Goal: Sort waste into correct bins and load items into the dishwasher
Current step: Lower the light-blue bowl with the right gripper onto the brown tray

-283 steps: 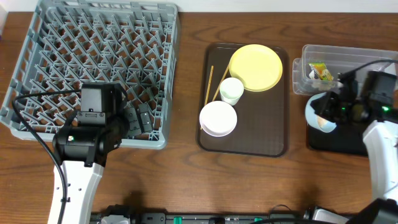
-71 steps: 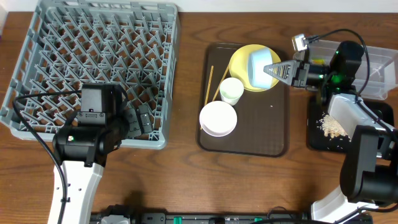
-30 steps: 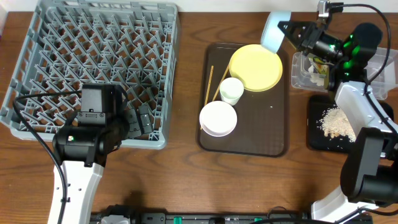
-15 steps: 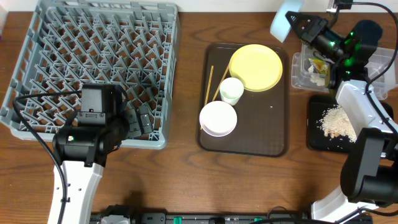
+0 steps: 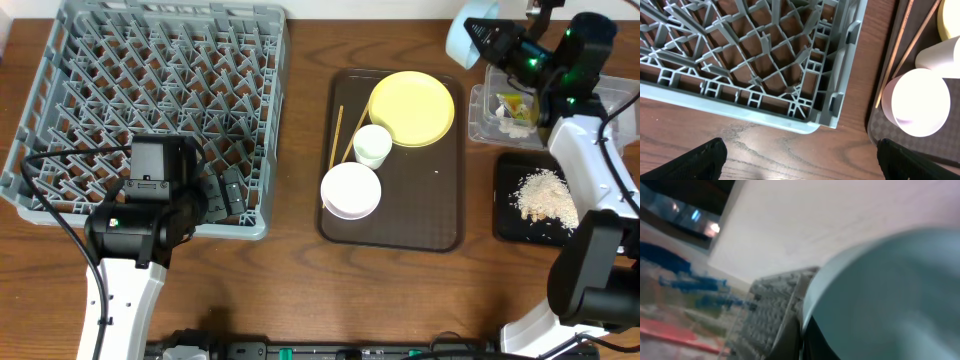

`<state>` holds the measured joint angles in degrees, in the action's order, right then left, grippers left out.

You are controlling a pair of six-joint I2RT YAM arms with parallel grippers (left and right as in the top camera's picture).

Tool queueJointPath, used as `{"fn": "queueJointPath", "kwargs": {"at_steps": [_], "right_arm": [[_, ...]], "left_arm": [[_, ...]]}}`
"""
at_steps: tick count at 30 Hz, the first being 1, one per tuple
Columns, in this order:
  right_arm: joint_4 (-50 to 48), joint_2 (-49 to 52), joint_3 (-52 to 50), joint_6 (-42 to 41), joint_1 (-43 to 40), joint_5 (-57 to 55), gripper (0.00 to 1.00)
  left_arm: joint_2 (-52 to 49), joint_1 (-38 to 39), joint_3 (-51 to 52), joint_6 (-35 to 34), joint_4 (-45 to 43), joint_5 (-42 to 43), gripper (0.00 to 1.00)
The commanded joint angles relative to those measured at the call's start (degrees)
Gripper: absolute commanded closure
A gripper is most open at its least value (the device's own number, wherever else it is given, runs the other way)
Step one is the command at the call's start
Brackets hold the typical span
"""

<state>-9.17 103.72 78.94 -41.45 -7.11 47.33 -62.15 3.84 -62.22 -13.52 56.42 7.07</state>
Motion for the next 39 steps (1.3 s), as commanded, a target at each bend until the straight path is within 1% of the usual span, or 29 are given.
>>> {"fn": "queueJointPath", "kwargs": {"at_steps": [1,7,14,17,27,28,33,37,39], "right_arm": [[5.2,-1.2,4.0,8.7,0.4,-0.4,0.99],[18.2,-1.2,6.7,18.3,0.9,-0.8,0.99],[27.9,-1.2,7.1,25.4,2.4,-4.6,0.99],[33.6,-1.2,8.2,29.0,3.3,-5.6,0.99],[55.3,-1.2,12.3,44.7,9.9,-11.8,0.99],[57.3,-1.2,12.7,45.5,10.5,-12.9,0.99],[69.4,-1.2,13.6,48.0,14.1,-25.6,0.99],[75.6,-1.2,13.5,48.8,16.8,-32.9,0.99],[77.5,-1.2,13.3,47.3,18.0,-35.5,0.99]], "left_arm": [[0.1,-0.3,-1.0,0.1,0.1,-0.7,0.01],[0.1,-0.3,-1.0,0.1,0.1,-0.7,0.01],[0.1,-0.3,-1.0,0.1,0.1,-0.7,0.01],[0.1,-0.3,-1.0,0.1,0.1,-0.7,0.01],[0.1,-0.3,-1.0,0.1,0.1,-0.7,0.01],[0.1,-0.3,-1.0,0.1,0.1,-0.7,0.01],[0.1,-0.3,-1.0,0.1,0.0,-0.7,0.01],[0.1,-0.3,-1.0,0.1,-0.6,-0.7,0.01],[0.1,-0.3,-1.0,0.1,-0.8,-0.7,0.01]]}}
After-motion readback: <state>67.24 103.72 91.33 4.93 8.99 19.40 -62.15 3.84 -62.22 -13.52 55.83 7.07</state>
